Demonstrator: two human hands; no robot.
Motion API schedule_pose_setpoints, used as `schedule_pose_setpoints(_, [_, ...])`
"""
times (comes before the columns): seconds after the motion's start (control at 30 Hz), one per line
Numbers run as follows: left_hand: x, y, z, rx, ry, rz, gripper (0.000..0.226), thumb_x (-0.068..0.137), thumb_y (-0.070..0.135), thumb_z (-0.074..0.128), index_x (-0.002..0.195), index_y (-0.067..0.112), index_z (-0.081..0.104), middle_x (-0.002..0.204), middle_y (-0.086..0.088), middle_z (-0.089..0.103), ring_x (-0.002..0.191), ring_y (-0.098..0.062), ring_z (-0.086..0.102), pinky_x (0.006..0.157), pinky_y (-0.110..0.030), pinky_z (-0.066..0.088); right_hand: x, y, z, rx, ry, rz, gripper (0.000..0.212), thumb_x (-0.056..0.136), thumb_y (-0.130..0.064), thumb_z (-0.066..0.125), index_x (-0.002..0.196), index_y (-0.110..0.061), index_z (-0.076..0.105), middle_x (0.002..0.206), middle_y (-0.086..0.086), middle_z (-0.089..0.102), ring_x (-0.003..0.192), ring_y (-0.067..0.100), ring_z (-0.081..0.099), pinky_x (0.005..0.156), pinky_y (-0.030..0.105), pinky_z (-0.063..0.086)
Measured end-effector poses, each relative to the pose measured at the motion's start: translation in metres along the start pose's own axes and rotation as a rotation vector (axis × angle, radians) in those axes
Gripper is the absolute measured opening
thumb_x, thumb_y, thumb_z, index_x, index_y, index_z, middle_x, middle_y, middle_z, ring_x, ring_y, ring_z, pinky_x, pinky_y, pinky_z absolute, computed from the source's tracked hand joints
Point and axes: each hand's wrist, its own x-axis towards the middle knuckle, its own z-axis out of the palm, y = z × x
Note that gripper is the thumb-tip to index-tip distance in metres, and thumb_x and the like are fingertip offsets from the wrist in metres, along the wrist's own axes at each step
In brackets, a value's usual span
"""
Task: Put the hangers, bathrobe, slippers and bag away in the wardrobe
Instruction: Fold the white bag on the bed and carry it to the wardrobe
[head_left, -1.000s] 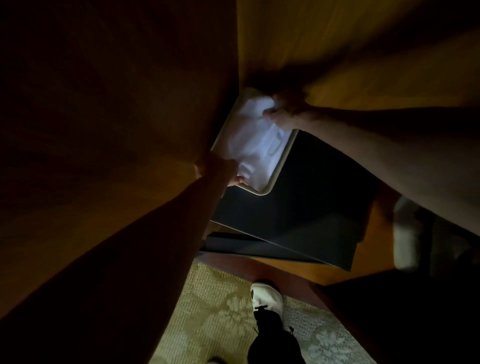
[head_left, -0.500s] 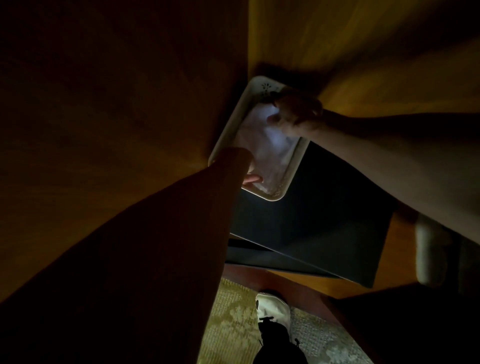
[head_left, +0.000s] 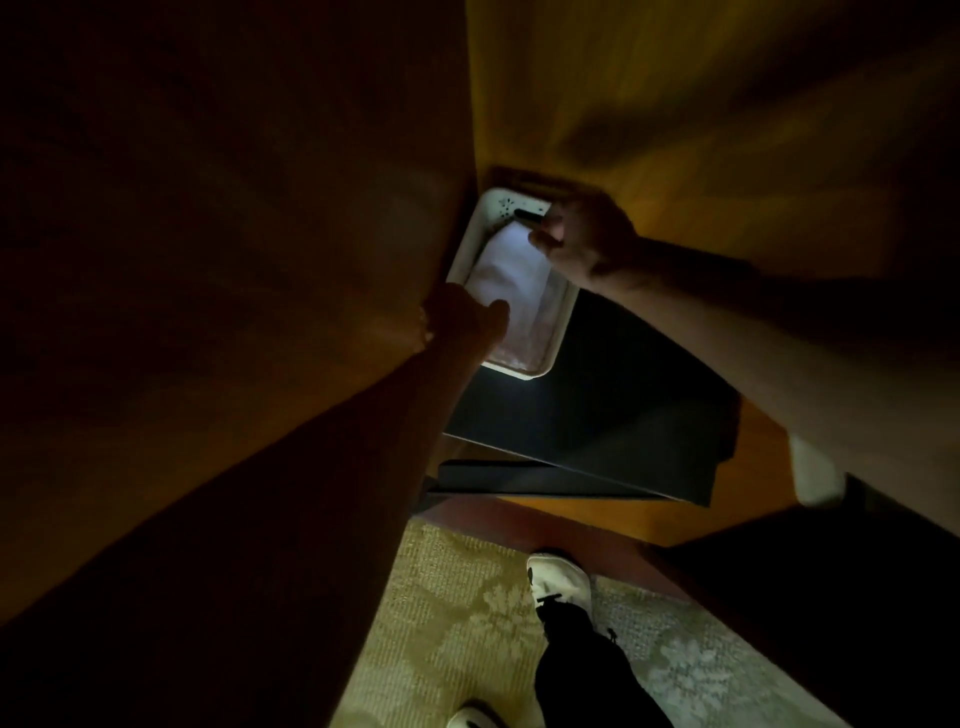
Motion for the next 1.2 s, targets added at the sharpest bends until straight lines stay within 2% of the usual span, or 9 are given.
schedule_pose_setpoints(0.1, [-0.054,0.003,-0.018,0.23,0.037,0.162,0.058,0.09,0.047,0.063,0.132,0.007,0.058,0.126,-0.011,0.064,0.113,-0.025,0.062,0.095,-0.039,0.051,-0.046,-0.014,-0.023,0.078,0.053,0.06,0.039,0.1,-0.038,0.057,0.125,-0.009,0.065,0.126,0.008,0.067,0.115,0.023,0.064,0.1,0.037,0.05])
schedule_pose_setpoints(0.2, [-0.113,-0.002,-0.041,0.33,0.02,0.294,0.059,0.092,0.048,0.061,0.139,0.014,0.052,0.136,-0.008,0.06,0.124,-0.026,0.058,0.102,-0.042,0.048,-0.109,-0.029,-0.041,0.074,0.12,0.068,0.038,0.102,-0.039,0.053,0.125,-0.012,0.066,0.128,0.007,0.066,0.117,0.023,0.062,0.102,0.034,0.046])
schedule_pose_setpoints(0.3, [-0.177,-0.005,-0.069,0.411,0.0,0.381,0.059,0.091,0.047,0.064,0.139,0.016,0.052,0.138,-0.007,0.058,0.124,-0.025,0.057,0.1,-0.045,0.051,-0.179,-0.049,-0.063,0.128,0.184,0.138,0.036,0.1,-0.045,0.052,0.12,-0.02,0.067,0.124,0.004,0.067,0.118,0.023,0.061,0.102,0.036,0.046])
schedule_pose_setpoints(0.43, [-0.269,0.004,-0.109,0.46,-0.024,0.514,0.056,0.092,0.043,0.065,0.14,0.018,0.051,0.139,-0.004,0.056,0.127,-0.023,0.054,0.1,-0.036,0.048,-0.279,-0.076,-0.114,0.226,0.312,0.266,0.021,0.095,-0.042,0.062,0.102,-0.025,0.072,0.112,0.0,0.072,0.108,0.021,0.064,0.091,0.035,0.051])
schedule_pose_setpoints(0.6, [-0.376,0.038,-0.143,0.498,-0.021,0.656,0.048,0.095,0.041,0.06,0.135,0.016,0.054,0.132,-0.009,0.062,0.118,-0.028,0.061,0.095,-0.039,0.053,-0.395,-0.098,-0.188,0.211,0.363,0.276,0.027,0.096,-0.043,0.06,0.116,-0.026,0.067,0.118,-0.002,0.068,0.118,0.02,0.056,0.097,0.036,0.047])
schedule_pose_setpoints(0.77, [-0.47,0.087,-0.165,0.426,-0.061,0.797,0.042,0.098,0.037,0.057,0.134,0.015,0.056,0.129,-0.01,0.065,0.119,-0.03,0.061,0.094,-0.036,0.051,-0.502,-0.116,-0.272,0.219,0.434,0.281,0.02,0.097,-0.037,0.061,0.111,-0.024,0.068,0.109,-0.003,0.072,0.114,0.02,0.059,0.097,0.041,0.051])
schedule_pose_setpoints(0.93, [-0.555,0.141,-0.166,0.398,-0.189,0.919,0.047,0.101,0.039,0.056,0.143,0.021,0.048,0.134,0.001,0.061,0.122,-0.018,0.058,0.093,-0.026,0.047,-0.587,-0.104,-0.325,0.262,0.564,0.366,0.022,0.094,-0.039,0.062,0.11,-0.026,0.069,0.103,-0.011,0.073,0.11,0.017,0.062,0.099,0.038,0.05])
schedule_pose_setpoints(1.1, [-0.615,0.189,-0.158,0.455,-0.287,1.059,0.053,0.101,0.047,0.053,0.146,0.02,0.044,0.132,0.004,0.061,0.117,-0.013,0.059,0.098,-0.034,0.05,-0.64,-0.084,-0.356,0.278,0.627,0.445,0.021,0.092,-0.035,0.064,0.108,-0.025,0.071,0.096,-0.011,0.075,0.103,0.013,0.067,0.095,0.03,0.052])
schedule_pose_setpoints(1.2, [-0.636,0.21,-0.144,0.563,-0.267,1.142,0.062,0.098,0.059,0.051,0.147,0.022,0.042,0.13,0.006,0.063,0.124,-0.017,0.054,0.103,-0.04,0.047,-0.658,-0.066,-0.371,0.234,0.593,0.508,0.021,0.09,-0.035,0.061,0.106,-0.025,0.072,0.101,-0.001,0.074,0.102,0.021,0.068,0.092,0.035,0.055])
